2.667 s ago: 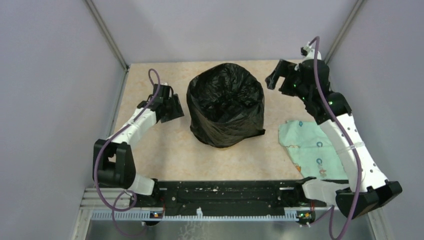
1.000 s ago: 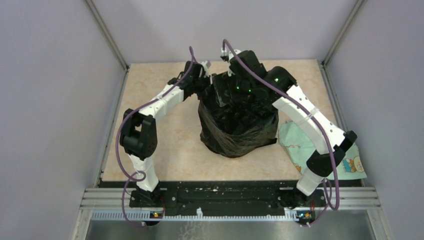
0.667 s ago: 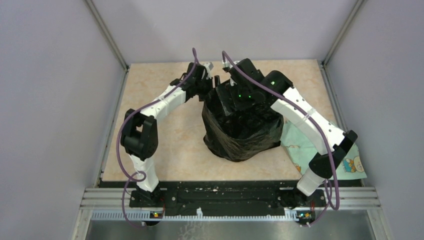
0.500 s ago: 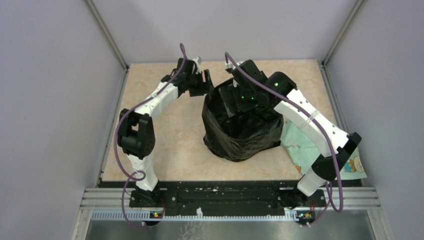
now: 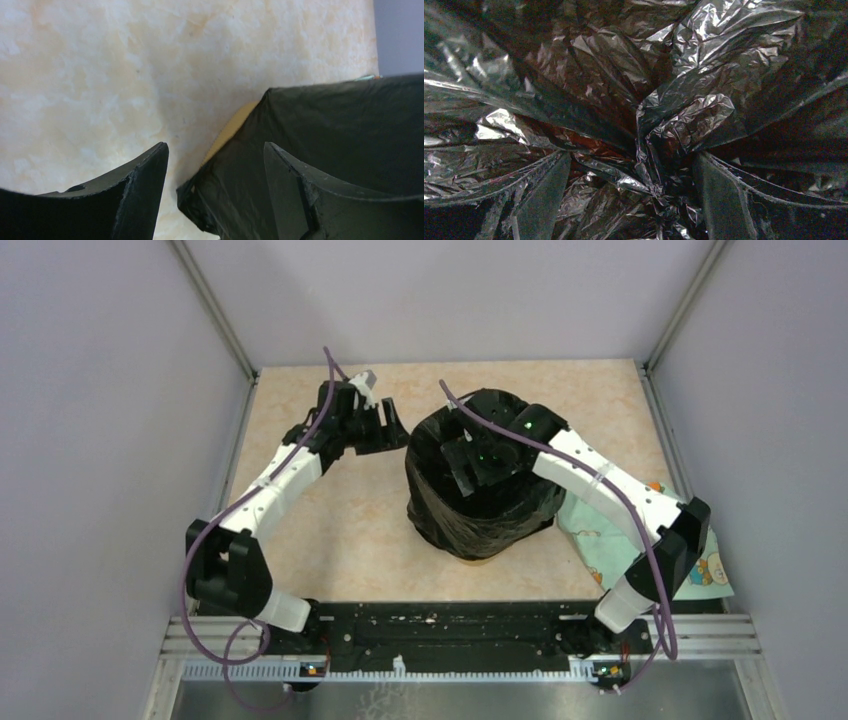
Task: Put the trash bags into the trash bin
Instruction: Place the trash bag in the trash bin.
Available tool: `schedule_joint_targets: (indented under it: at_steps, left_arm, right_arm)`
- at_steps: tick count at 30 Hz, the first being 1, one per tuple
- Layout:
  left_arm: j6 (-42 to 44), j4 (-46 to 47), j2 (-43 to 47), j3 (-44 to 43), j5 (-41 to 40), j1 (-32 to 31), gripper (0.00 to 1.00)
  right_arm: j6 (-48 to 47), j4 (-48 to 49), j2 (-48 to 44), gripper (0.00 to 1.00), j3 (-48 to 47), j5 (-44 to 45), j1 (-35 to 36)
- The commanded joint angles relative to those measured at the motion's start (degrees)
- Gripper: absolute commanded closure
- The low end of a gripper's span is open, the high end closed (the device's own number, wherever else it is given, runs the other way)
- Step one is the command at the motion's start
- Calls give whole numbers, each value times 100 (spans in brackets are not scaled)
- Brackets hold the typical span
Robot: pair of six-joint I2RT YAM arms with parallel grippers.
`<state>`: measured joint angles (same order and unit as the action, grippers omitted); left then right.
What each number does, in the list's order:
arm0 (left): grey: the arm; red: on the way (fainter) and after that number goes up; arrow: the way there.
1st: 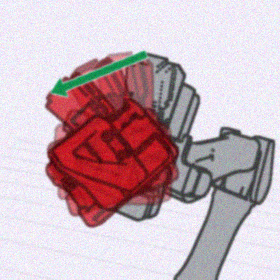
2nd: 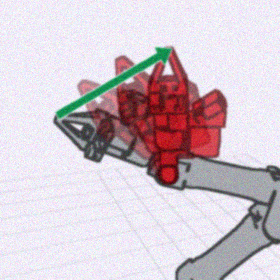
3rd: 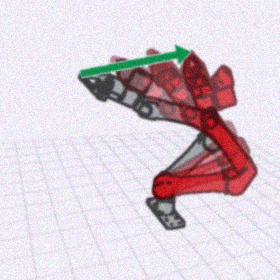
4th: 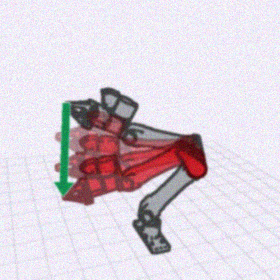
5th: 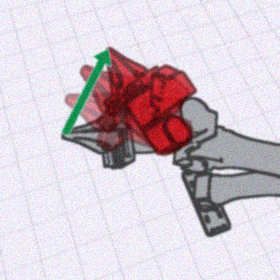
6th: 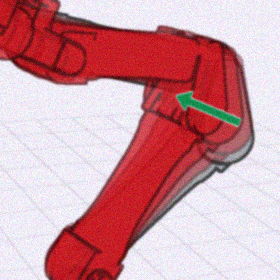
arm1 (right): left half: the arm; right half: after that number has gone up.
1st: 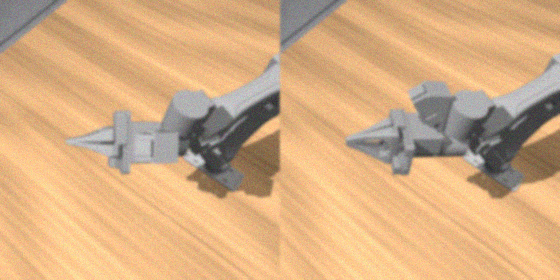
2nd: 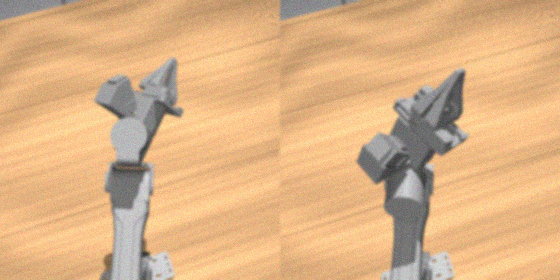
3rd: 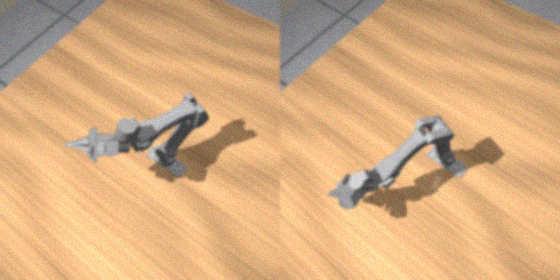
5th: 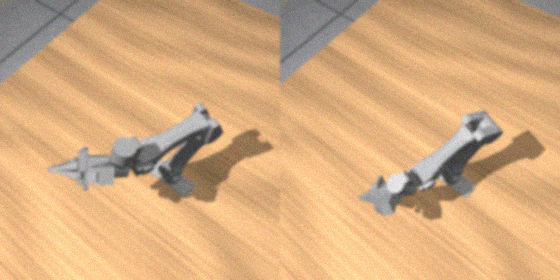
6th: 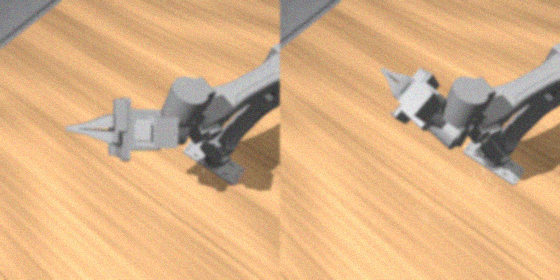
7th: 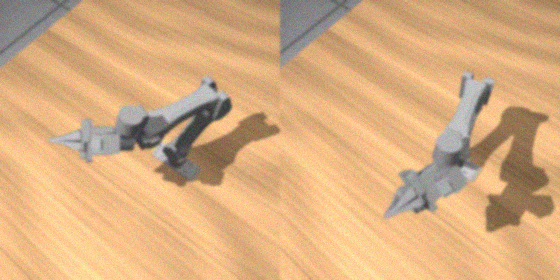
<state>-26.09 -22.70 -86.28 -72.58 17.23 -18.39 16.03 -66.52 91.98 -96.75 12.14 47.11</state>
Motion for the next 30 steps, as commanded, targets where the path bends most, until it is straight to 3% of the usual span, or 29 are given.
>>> schedule_joint_targets:
  at_steps: [1, 14, 30]
  left_arm:
    - [-99, 355, 640, 677, 68, -12, 24]
    - [-268, 423, 1314, 1541, 359, -126, 27]
    - [-239, 401, 1469, 1747, 369, -225, 34]
  right_arm:
    - [-31, 476, -164, 9, 293, -1, -12]
    - [-28, 1020, -110, 10, 893, -511, -296]
    - [-133, 1348, 154, 11, 1337, -767, -537]
